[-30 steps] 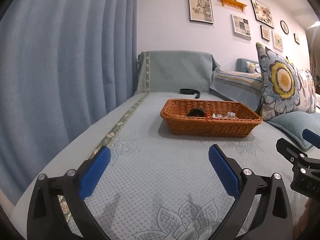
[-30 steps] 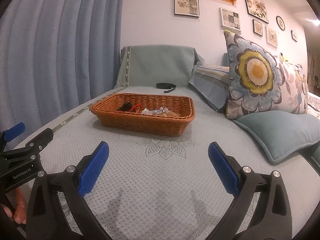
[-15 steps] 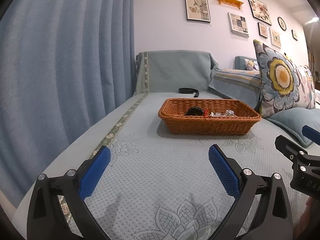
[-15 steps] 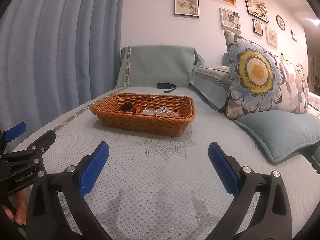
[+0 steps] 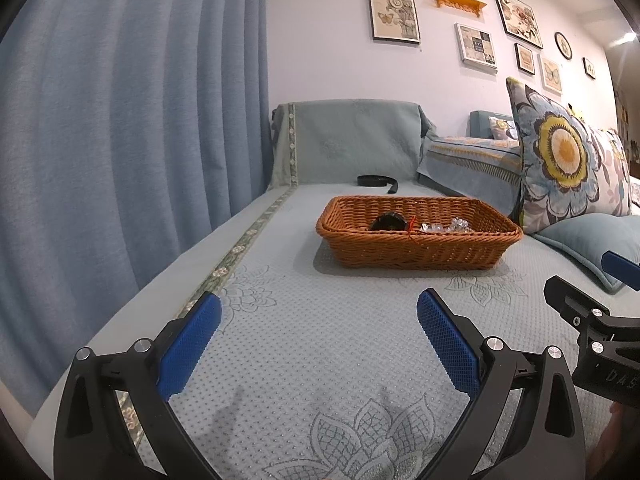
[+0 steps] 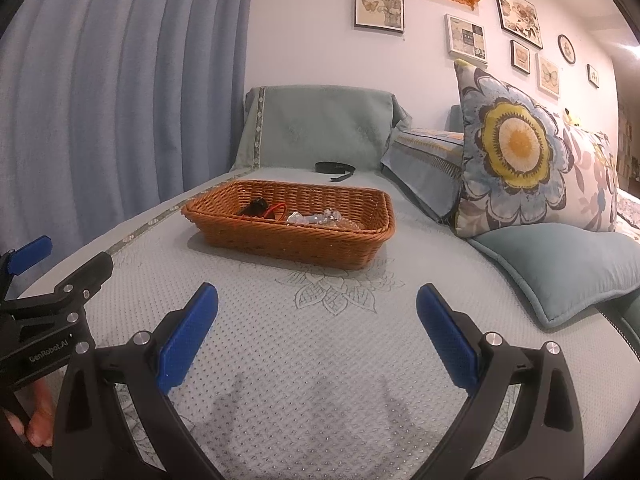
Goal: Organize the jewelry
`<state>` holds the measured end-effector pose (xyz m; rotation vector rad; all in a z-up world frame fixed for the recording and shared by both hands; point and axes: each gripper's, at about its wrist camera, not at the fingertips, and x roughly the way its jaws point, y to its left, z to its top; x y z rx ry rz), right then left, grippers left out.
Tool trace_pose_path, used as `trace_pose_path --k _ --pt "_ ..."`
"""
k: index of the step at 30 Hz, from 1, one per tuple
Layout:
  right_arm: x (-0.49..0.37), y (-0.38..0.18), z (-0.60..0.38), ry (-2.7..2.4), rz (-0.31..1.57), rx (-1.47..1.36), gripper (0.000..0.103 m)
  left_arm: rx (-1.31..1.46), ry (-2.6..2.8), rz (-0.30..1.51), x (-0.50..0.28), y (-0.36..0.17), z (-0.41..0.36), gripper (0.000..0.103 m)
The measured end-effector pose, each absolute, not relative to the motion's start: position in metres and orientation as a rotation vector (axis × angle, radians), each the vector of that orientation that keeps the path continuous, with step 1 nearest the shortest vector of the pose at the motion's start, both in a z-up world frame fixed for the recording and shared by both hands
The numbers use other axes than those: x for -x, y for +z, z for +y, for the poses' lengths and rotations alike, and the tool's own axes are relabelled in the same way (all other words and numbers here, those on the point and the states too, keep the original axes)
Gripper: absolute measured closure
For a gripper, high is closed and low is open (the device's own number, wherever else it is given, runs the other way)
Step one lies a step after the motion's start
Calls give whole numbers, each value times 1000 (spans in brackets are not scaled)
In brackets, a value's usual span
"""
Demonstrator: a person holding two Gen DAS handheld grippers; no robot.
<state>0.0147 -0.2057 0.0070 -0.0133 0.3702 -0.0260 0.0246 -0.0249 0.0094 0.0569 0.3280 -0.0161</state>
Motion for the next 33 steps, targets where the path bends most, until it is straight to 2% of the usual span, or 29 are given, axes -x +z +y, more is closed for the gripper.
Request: trace_pose_path --k 33 --pt "-17 5 -206 -20 382 21 8 -57 -16 334 -26 6 -25 8"
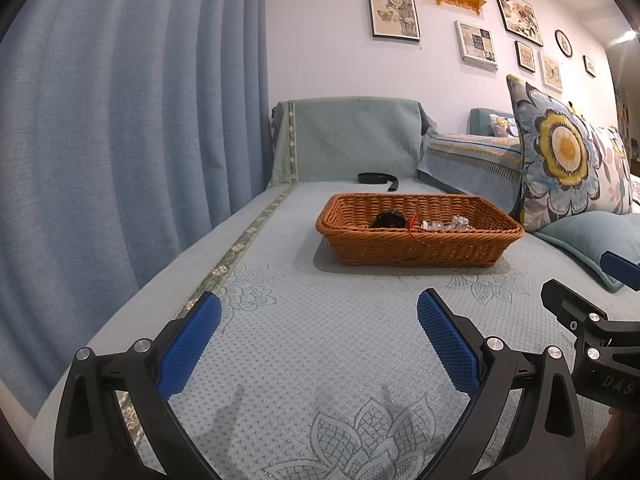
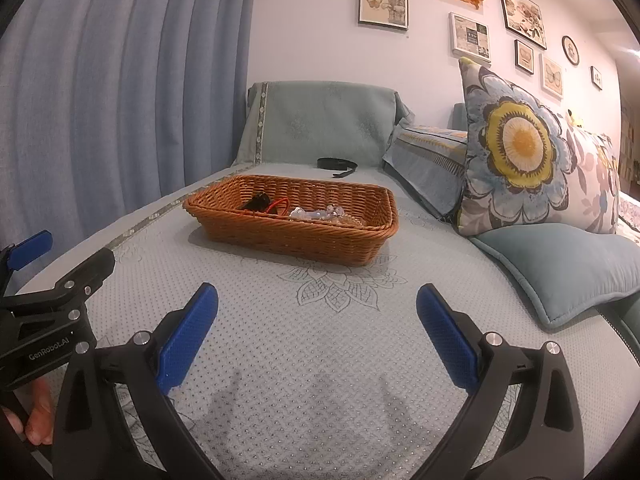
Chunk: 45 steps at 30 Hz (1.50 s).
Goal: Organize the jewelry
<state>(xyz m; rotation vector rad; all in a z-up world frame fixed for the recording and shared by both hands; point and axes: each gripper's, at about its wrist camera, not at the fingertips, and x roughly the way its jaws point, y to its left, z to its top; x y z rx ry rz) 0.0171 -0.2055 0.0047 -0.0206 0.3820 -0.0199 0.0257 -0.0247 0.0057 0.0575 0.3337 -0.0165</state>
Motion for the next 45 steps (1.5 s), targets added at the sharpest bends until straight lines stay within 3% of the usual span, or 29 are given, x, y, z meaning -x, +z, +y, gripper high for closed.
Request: trace_pose_path --k 45 --pt "-18 5 -210 -6 393 35 8 -84 -23 317 -23 2 -28 8"
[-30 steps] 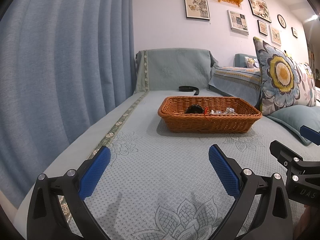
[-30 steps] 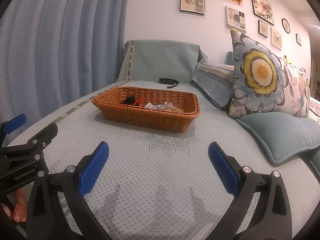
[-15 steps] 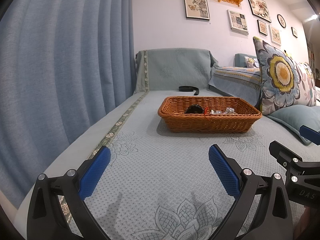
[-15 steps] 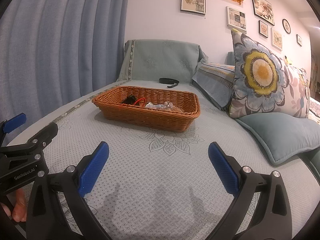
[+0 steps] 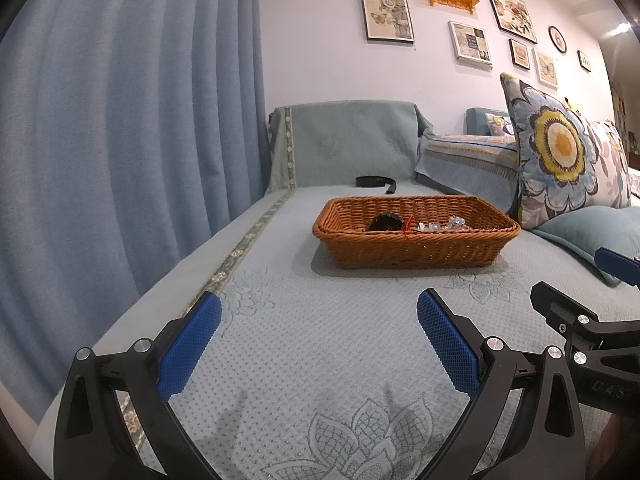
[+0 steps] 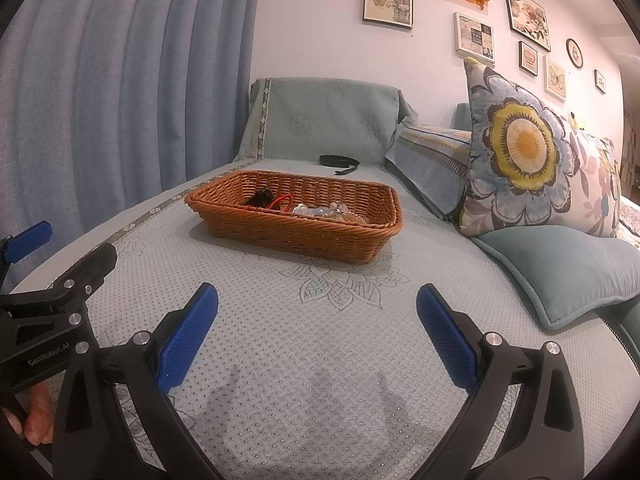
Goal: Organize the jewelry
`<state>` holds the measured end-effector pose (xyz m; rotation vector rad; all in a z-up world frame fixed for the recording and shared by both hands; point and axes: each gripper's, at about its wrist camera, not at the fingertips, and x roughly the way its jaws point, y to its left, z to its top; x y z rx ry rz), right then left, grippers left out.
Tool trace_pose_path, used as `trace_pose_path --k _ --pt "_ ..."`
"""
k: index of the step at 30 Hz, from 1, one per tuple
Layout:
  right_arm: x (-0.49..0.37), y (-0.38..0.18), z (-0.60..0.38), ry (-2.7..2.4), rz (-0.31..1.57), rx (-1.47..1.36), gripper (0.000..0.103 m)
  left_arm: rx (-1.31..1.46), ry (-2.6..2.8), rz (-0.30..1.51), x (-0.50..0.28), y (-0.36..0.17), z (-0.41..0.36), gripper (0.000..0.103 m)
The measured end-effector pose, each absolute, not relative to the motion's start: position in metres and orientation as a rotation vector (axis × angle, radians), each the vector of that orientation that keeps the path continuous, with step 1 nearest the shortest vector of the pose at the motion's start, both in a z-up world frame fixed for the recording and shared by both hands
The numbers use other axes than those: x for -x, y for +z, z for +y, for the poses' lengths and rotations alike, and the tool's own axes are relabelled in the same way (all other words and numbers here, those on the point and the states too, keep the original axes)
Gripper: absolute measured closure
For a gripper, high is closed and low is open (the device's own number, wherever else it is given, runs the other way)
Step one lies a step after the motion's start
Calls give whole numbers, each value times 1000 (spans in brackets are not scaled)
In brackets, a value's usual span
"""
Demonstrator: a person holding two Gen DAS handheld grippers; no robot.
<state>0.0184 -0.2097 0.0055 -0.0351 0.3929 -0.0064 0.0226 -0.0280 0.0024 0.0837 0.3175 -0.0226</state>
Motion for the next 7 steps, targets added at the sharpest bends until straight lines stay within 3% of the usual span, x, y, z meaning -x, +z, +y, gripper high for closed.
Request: trace_pose_path --k 7 --pt "-18 5 -210 -6 394 36 8 -73 -24 335 -24 4 -23 8"
